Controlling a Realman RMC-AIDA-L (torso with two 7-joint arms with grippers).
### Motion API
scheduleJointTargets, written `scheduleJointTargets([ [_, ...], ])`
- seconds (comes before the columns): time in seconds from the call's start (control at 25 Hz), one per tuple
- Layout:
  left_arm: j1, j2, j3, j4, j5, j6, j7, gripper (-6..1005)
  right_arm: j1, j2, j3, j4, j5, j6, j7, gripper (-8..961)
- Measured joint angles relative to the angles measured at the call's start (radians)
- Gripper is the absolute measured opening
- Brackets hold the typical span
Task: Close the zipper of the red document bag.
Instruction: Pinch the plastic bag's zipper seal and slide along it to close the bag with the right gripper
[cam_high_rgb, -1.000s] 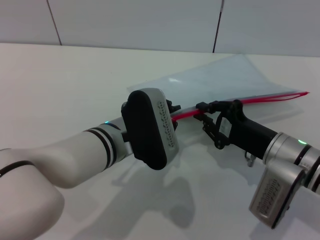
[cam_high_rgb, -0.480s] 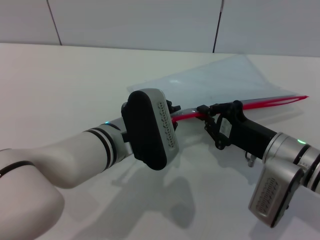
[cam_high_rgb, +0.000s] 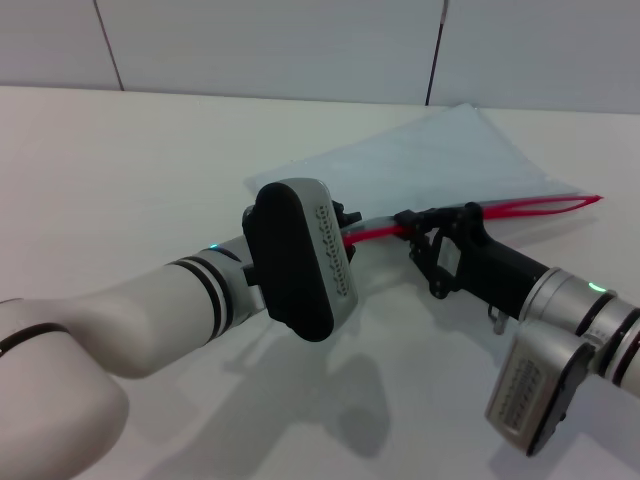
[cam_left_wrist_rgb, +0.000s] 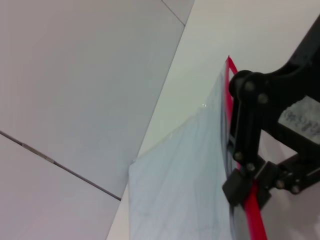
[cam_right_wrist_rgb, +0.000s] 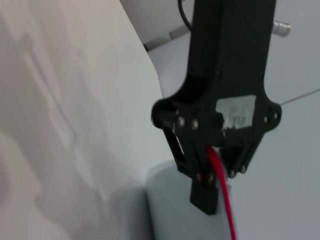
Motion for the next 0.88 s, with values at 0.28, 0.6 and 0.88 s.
scheduleJointTargets([
  [0.28, 0.002, 0.000, 0.003, 0.001, 0.000, 0.002, 0.000, 62, -0.054, -0.007, 0.131, -0.066, 0.000, 0.006, -0.001, 79],
  [0.6, 0.005, 0.000, 0.003, 0.000, 0.000, 0.004, 0.000, 63, -0.112, -0.008, 0.328, -0.190, 0.000, 0.040, 0.005, 79],
  [0.88, 0.006, 0.000, 0.004, -0.002, 0.000, 0.000, 0.000, 63, -0.117, -0.007, 0.472, -0.226, -0.001, 0.104, -0.001, 76],
])
